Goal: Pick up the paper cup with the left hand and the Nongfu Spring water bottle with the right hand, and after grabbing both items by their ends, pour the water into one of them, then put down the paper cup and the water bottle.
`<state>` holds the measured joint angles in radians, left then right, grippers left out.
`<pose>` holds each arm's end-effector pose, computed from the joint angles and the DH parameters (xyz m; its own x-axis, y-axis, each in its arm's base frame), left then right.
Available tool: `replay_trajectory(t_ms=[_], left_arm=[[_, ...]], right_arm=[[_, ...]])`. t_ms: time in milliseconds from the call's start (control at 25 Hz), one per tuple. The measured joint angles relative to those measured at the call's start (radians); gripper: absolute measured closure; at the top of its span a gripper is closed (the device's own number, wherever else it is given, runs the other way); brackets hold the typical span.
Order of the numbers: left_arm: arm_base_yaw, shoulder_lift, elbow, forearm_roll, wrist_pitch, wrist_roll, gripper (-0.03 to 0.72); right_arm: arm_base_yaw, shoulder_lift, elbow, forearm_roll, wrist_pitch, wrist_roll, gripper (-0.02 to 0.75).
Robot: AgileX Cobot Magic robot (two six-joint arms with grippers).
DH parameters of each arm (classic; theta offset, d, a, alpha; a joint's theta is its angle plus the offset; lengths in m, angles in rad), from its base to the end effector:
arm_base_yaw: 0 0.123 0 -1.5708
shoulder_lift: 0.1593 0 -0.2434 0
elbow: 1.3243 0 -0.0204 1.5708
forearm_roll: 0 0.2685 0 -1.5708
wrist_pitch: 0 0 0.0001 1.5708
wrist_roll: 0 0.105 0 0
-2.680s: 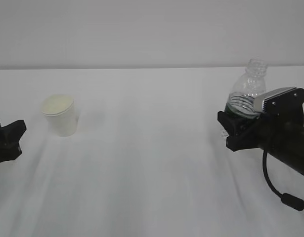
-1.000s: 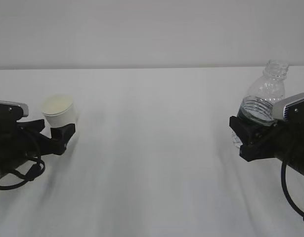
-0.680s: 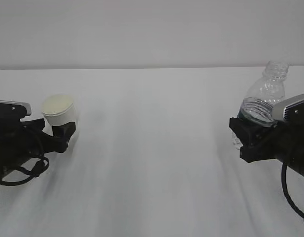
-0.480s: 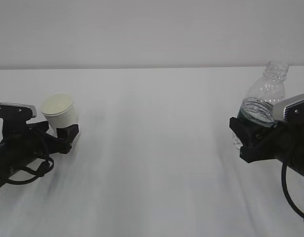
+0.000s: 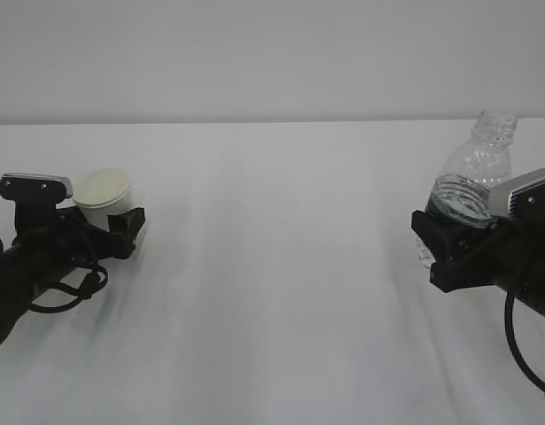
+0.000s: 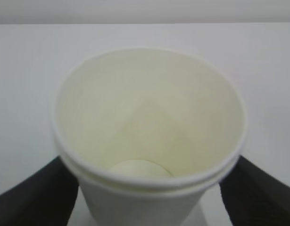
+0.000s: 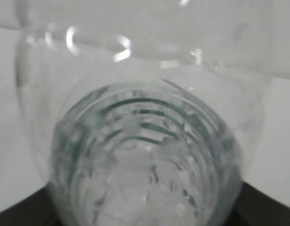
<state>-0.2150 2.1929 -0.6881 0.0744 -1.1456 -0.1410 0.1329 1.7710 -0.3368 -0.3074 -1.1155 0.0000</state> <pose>0.3242 -0.0781 0.0052 -0.2923 -0.0485 -0.9551 0.2459 0.9613 -0.1241 0.2569 0.0631 0.0684 -0.1899 -0.1596 -0.9687 -0.4187 0.9056 -0.0672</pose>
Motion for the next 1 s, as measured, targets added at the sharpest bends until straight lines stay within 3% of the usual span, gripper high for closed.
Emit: replay_trajectory(t_ms=[1000], left_arm=[[0.0, 0.029, -0.03, -0.056, 0.0, 0.0, 0.002]], right_arm=[[0.0, 0.0, 0.0, 0.0, 0.0, -0.006, 0.308]])
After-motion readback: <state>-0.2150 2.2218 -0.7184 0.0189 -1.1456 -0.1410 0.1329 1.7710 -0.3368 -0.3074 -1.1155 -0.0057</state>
